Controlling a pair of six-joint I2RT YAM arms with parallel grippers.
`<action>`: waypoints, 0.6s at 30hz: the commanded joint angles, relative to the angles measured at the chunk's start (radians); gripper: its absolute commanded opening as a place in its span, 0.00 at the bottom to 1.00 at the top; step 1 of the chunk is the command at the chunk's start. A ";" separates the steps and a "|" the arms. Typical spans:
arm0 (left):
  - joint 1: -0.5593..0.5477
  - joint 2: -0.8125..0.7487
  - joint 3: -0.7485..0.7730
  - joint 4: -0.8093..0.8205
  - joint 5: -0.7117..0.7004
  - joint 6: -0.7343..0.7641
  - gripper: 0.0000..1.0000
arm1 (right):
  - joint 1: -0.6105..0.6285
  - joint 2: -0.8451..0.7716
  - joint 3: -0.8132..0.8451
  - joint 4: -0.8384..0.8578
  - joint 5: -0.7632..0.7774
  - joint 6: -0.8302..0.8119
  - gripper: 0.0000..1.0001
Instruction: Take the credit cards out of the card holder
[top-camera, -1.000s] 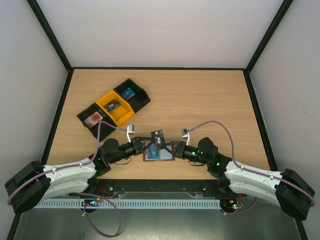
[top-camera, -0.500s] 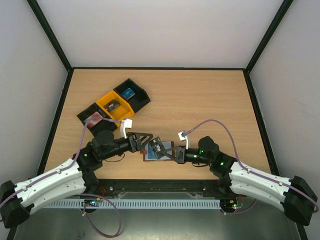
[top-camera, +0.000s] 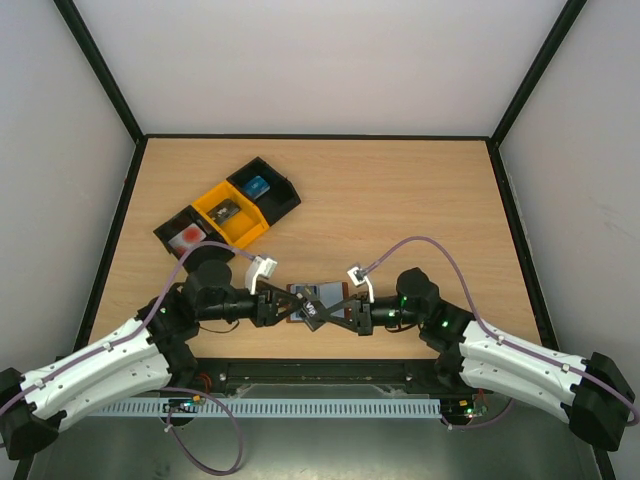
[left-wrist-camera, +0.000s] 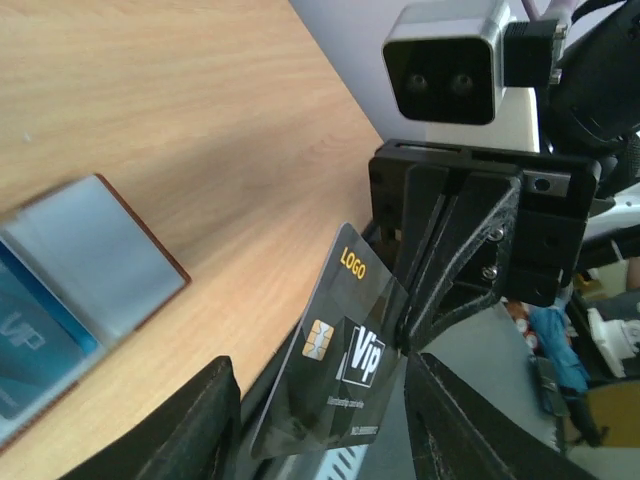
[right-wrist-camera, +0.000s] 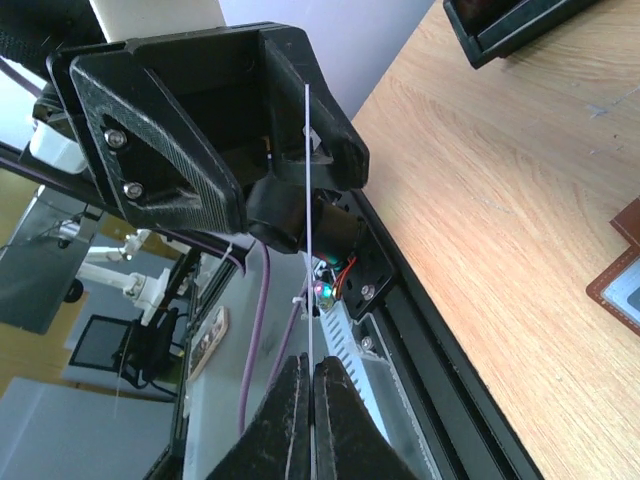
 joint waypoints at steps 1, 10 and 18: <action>0.009 0.011 -0.012 0.005 0.102 0.044 0.44 | 0.005 0.005 0.025 0.004 -0.049 -0.021 0.02; 0.031 0.031 -0.023 0.029 0.187 0.057 0.38 | 0.005 0.005 -0.002 0.055 -0.111 0.003 0.02; 0.061 0.002 -0.030 0.058 0.250 0.043 0.30 | 0.004 0.000 -0.013 0.050 -0.152 -0.002 0.02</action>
